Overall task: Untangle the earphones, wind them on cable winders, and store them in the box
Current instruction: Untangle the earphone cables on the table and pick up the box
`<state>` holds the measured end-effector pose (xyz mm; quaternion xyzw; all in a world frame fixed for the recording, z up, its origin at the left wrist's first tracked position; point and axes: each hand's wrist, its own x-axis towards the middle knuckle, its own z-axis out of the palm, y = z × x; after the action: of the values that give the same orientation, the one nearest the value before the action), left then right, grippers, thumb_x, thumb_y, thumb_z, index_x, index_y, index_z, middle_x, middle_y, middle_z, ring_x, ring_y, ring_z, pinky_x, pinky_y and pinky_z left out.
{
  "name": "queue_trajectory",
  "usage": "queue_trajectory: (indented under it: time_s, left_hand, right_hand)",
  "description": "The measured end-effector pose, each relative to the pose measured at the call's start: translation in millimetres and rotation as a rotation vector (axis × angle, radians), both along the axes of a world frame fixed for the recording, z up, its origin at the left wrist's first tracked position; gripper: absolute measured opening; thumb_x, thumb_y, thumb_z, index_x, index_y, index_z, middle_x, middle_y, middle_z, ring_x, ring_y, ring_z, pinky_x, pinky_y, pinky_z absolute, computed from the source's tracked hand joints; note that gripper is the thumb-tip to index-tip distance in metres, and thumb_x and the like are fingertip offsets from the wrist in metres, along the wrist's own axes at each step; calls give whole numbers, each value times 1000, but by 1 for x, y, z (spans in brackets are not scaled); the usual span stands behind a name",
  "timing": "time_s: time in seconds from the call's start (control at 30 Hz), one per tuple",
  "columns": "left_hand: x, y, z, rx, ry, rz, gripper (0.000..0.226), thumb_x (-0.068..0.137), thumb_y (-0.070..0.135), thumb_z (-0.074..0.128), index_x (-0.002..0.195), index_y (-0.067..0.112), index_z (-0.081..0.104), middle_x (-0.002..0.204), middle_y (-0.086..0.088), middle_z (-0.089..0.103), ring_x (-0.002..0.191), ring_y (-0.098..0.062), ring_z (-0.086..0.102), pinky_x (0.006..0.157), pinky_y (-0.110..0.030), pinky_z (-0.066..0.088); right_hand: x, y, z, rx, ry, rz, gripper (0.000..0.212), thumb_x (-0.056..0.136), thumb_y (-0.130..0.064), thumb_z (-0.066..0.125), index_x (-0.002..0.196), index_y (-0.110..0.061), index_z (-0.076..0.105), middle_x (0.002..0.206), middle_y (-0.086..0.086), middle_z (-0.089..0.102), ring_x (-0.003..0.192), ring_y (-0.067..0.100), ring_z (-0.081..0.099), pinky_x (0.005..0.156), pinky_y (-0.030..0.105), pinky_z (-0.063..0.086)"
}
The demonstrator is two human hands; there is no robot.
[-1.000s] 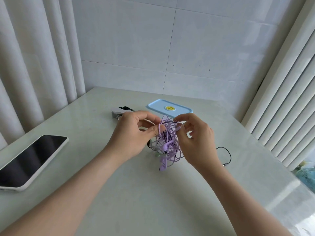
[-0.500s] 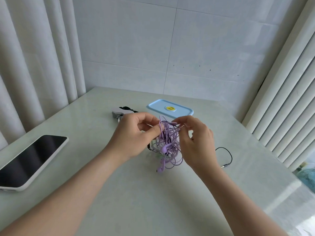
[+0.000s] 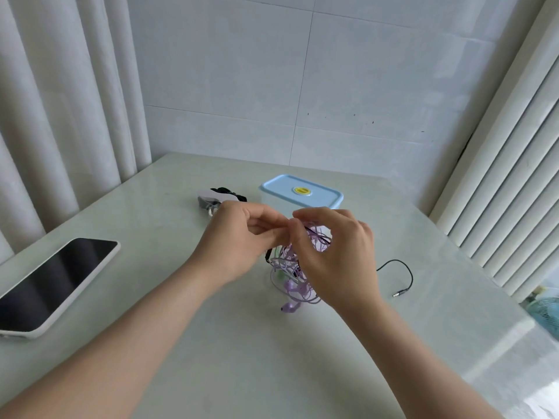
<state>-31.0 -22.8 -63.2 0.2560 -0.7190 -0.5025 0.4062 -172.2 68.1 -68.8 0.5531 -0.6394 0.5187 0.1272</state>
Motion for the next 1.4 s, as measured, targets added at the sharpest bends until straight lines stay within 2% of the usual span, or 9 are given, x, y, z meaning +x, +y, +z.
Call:
queue_trajectory:
  time_s: [0.23,0.47,0.6,0.73,0.83,0.97,1.1,1.23,1.4]
  left_hand:
    - [-3,1,5,285,166,5,10,104,11,63,99,6,70,106,-16,79,89,-19,70,92,-34,62]
    - [-4,-3,12,451,554,60,17,109,11,53,93,16,58,96,-8,71,85,-24,59,89,-40,57]
    - [-6,-4,9,396,564,141,13,111,12,48,99,17,52,84,-7,64,81,-25,63,87,-41,62]
    - [-5,-4,12,449,479,158,16,109,13,52,94,17,50,72,0,46,56,-15,38,53,-29,43]
    - [1,-8,8,196,136,169,21,94,36,69,92,19,56,63,11,45,51,-8,36,55,-27,31]
    - [-4,8,2,11,-69,15,43,80,62,82,104,28,71,86,-12,70,65,-12,62,68,-33,50]
    - [-9,14,1,-97,56,34,20,89,46,78,102,31,81,88,-21,69,74,-23,63,79,-52,57]
    - [-11,15,-1,-81,122,87,11,99,21,71,95,18,81,54,16,58,56,-7,45,58,-19,41]
    - [-10,7,1,179,326,105,16,108,21,56,97,12,61,93,-5,73,93,-19,72,92,-39,59]
  right_hand:
    - [-3,1,2,91,-4,-30,8,81,-25,72,82,-32,75,81,-20,72,90,9,64,89,47,52]
    - [-10,2,3,315,-26,-135,18,77,-41,59,76,-30,72,73,-16,70,84,13,66,93,43,51]
    - [-12,2,3,352,-66,-181,17,77,-41,60,75,-29,72,71,-15,69,81,15,66,92,42,51]
    - [-15,1,2,248,-93,-230,15,86,-35,64,78,-28,75,75,-15,72,85,17,68,93,43,52]
    - [-17,-2,-1,108,-140,-126,14,93,-27,70,82,-26,80,83,-16,75,88,13,71,91,39,52]
    - [-12,-4,-5,30,57,4,10,92,-27,70,90,-26,80,88,-12,74,87,15,65,81,36,49]
    - [-7,-9,-11,35,125,37,16,89,-30,63,87,-21,76,86,-9,68,86,20,61,78,37,47]
    - [-7,-11,-14,42,86,21,9,89,-26,69,86,-24,77,85,-8,68,87,20,62,79,44,51]
    - [-4,-11,-17,219,6,-29,6,83,-32,69,79,-30,73,89,-11,66,96,18,60,90,44,50]
